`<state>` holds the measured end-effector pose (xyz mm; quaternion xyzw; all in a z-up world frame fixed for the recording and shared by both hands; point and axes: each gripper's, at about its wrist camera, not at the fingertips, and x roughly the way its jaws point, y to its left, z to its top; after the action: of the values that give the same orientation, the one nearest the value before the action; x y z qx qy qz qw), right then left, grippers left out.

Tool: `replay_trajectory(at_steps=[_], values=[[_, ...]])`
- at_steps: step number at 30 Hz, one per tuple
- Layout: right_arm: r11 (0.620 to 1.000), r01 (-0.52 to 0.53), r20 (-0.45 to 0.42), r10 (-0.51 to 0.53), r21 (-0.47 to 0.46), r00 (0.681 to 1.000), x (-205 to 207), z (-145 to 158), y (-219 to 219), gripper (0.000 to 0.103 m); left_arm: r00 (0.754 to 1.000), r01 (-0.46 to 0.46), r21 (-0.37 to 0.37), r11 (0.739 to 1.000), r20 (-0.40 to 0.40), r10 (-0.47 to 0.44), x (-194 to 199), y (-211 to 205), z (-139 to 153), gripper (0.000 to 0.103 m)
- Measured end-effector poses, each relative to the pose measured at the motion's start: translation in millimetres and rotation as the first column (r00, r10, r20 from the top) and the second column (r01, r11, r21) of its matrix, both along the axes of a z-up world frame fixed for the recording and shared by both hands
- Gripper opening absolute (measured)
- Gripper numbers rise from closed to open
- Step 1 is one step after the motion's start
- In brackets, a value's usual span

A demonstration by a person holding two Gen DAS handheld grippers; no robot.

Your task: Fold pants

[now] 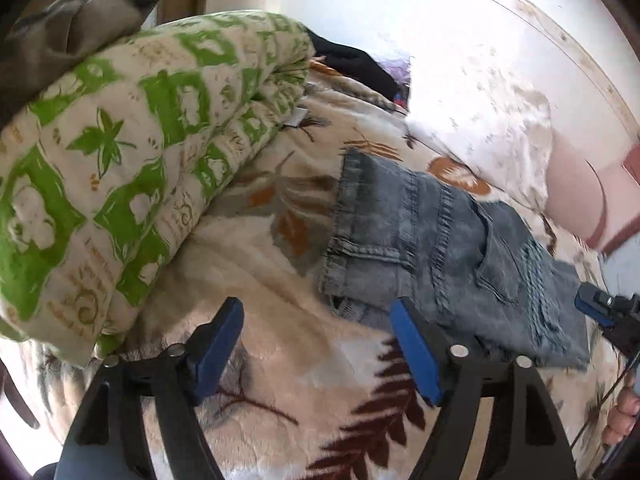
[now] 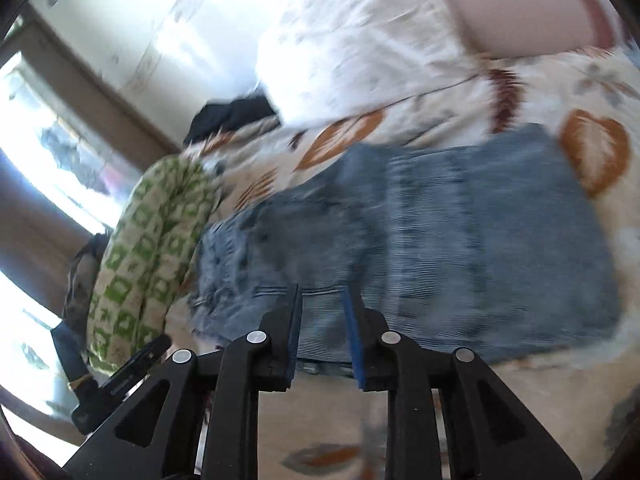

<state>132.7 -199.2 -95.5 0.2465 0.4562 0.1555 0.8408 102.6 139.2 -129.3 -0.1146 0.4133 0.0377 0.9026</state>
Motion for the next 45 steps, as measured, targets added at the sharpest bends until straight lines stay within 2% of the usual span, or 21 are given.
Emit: replay_trajectory(at_steps=[5,10,13,15,18,20,22,24,27,28,30,31,35,37,38,41,45], values=[[0.989,-0.135,-0.009,0.135,-0.053,0.991,50.0,25.0,63.4,0.024,0.999,0.027,-0.096,0.995,-0.018,-0.029,12.2,3.9,-14.6,0.087],[0.952,-0.262,-0.075,0.253,-0.160,0.965,105.2,31.2,135.7,0.026,0.996,0.029,-0.187,0.982,-0.081,-0.045,17.5,2.2,-32.6,0.090],[0.908,-0.356,-0.113,0.338,-0.220,0.934,128.7,29.8,180.2,0.026,0.998,0.032,-0.167,0.985,-0.052,-0.041,20.4,-2.6,-32.6,0.090],[0.866,-0.410,-0.134,0.387,-0.285,0.912,141.5,25.9,210.6,0.027,0.998,0.037,-0.170,0.985,-0.043,-0.045,22.0,-4.8,-32.5,0.090],[0.821,-0.454,-0.165,0.423,-0.345,0.891,155.4,16.1,239.1,0.037,0.998,0.046,-0.186,0.982,-0.031,-0.053,22.7,-4.3,-31.2,0.089],[0.807,-0.466,-0.186,0.427,-0.364,0.885,163.4,8.7,251.2,0.058,0.998,0.053,-0.204,0.978,-0.015,-0.058,23.6,-3.7,-30.2,0.078],[0.795,-0.468,-0.185,0.430,-0.387,0.884,171.4,2.3,260.9,0.073,0.997,0.068,-0.232,0.970,-0.012,-0.073,25.0,-2.0,-31.0,0.069],[0.780,-0.487,-0.200,0.444,-0.393,0.873,180.6,-6.0,269.5,0.074,0.997,0.074,-0.271,0.960,-0.015,-0.081,26.6,2.2,-34.2,0.063],[0.767,-0.511,-0.259,0.442,-0.388,0.859,195.3,-24.1,277.9,0.074,0.997,0.074,-0.282,0.956,-0.009,-0.080,27.3,2.8,-36.2,0.057],[0.758,-0.524,-0.282,0.444,-0.388,0.851,199.2,-31.6,281.7,0.074,0.996,0.080,-0.283,0.956,-0.010,-0.086,28.7,2.4,-36.7,0.052],[0.727,-0.543,-0.333,0.433,-0.420,0.837,203.3,-48.7,287.4,0.074,0.996,0.081,-0.299,0.951,-0.015,-0.089,30.0,2.6,-39.3,0.048],[0.717,-0.546,-0.353,0.422,-0.434,0.835,204.0,-56.0,288.3,0.072,0.996,0.079,-0.306,0.949,-0.014,-0.088,30.2,3.0,-40.0,0.047],[0.655,-0.552,-0.359,0.420,-0.515,0.833,198.8,-75.1,290.7,0.041,0.996,0.076,-0.309,0.948,-0.013,-0.084,31.2,2.0,-41.8,0.036],[0.676,-0.538,-0.344,0.415,-0.504,0.842,197.8,-70.4,287.4,0.019,0.996,0.079,-0.317,0.945,-0.006,-0.085,32.0,1.4,-42.1,0.031],[0.677,-0.516,-0.337,0.392,-0.524,0.856,197.6,-67.3,284.8,0.014,0.996,0.079,-0.327,0.942,-0.004,-0.085,32.0,1.6,-42.2,0.030],[0.698,-0.500,-0.311,0.391,-0.513,0.866,193.5,-58.1,273.8,0.012,0.997,0.073,-0.343,0.936,0.001,-0.078,29.6,4.1,-42.4,0.027],[0.761,-0.462,-0.252,0.388,-0.455,0.887,184.8,-31.2,247.0,0.011,0.996,0.085,-0.326,0.942,0.027,-0.081,25.5,4.8,-33.2,0.027]])
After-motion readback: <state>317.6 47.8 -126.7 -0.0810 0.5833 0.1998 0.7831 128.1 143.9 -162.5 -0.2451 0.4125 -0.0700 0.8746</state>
